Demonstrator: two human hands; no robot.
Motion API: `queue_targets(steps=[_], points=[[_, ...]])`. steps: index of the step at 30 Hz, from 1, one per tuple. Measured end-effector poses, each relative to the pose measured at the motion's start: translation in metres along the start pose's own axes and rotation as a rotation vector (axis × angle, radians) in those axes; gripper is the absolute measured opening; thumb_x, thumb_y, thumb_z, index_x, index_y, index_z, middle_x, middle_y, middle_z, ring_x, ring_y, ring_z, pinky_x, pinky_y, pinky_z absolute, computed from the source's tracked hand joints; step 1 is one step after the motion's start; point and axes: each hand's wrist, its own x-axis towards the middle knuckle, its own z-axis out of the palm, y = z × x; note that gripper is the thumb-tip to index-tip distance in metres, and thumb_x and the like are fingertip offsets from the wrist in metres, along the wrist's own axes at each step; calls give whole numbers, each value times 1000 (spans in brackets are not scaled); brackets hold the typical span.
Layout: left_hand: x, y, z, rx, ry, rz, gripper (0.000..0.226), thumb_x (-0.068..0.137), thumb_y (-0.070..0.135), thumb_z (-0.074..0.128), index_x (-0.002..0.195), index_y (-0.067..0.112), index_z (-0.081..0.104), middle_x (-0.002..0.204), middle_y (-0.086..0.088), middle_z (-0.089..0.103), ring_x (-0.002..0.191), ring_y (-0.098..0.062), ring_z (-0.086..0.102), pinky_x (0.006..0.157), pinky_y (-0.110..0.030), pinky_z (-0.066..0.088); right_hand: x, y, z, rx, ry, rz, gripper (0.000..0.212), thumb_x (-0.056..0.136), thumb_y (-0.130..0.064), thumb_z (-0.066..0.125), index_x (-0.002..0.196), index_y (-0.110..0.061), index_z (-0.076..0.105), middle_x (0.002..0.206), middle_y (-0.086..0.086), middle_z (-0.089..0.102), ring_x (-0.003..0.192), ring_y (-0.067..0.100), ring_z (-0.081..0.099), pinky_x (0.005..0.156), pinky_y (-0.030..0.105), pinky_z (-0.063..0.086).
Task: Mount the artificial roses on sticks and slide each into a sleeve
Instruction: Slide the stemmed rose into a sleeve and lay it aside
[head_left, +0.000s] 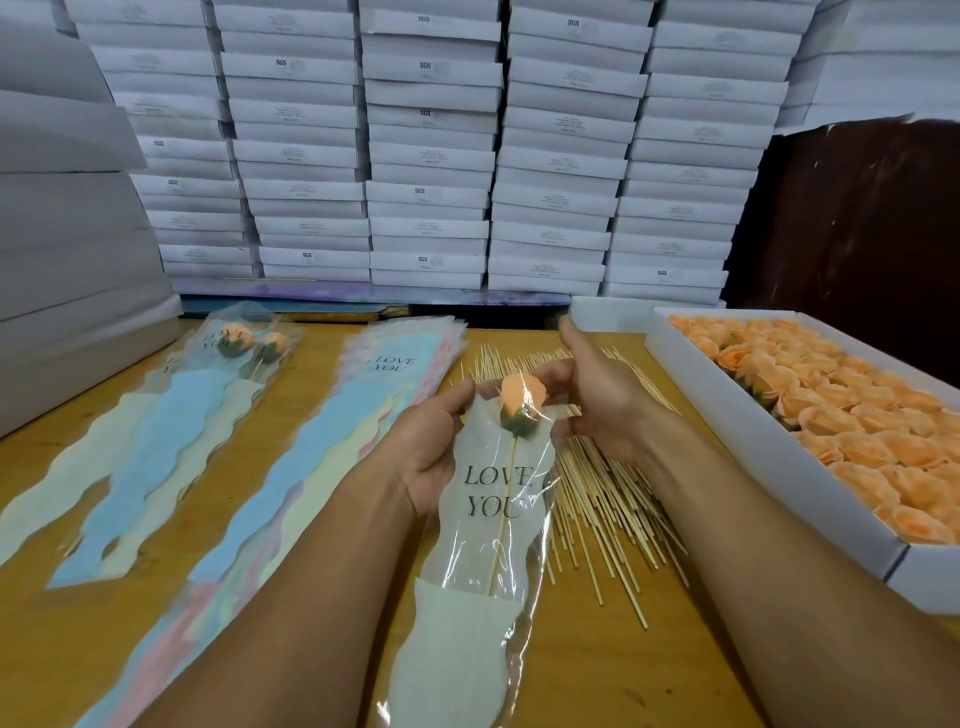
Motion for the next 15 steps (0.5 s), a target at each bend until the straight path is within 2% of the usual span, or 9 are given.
queue_targets(steps=[3,5,6,8,11,13,15], points=[[-1,0,2,2,-20,19,28,100,29,53,119,14,67,95,-19,76,75,-35,74,67,-51,62,0,1,1,-75,-11,-10,87,96,-74,32,102,0,76,108,11,75,109,27,62,67,34,49],[-1,1,2,11,-17,29,39,84,28,67,121,16,69,100,-20,74,79,-37,72,72,-52,60,-2,1,1,-114,-61,-16,81,92,-75,39,102,-5,77,105,7,74,105,23,63,68,34,51],[0,1,2,23,-11,32,45,79,28,70,122,15,69,101,-21,72,78,-37,71,71,-50,61,-4,1,1,-132,-101,-24,74,89,-74,45,101,-9,78,101,4,74,100,19,65,67,32,51],[2,1,0,25,-9,40,45,82,30,70,124,15,67,96,-21,71,73,-35,70,66,-47,61,-7,-1,1,-182,-184,-42,60,83,-69,56,99,-16,79,96,-1,75,92,16,68,65,30,53],[4,0,-2,43,-30,78,35,92,36,66,124,22,69,90,-13,76,70,-31,74,59,-42,60,-9,-2,0,-229,-256,-48,60,75,-61,64,104,-9,77,96,2,75,90,19,67,68,32,53],[5,0,-2,101,-22,132,36,87,41,71,121,29,71,93,-10,78,80,-30,76,59,-40,60,-10,-3,0,-203,-275,-35,54,74,-55,68,101,-9,76,89,1,76,84,17,69,69,33,53],[3,0,0,86,-21,135,49,72,43,76,120,32,72,106,-17,75,97,-37,72,66,-47,62,-11,-3,-2,-172,-309,-28,41,73,-47,72,92,-11,76,85,3,75,82,18,69,70,35,52]])
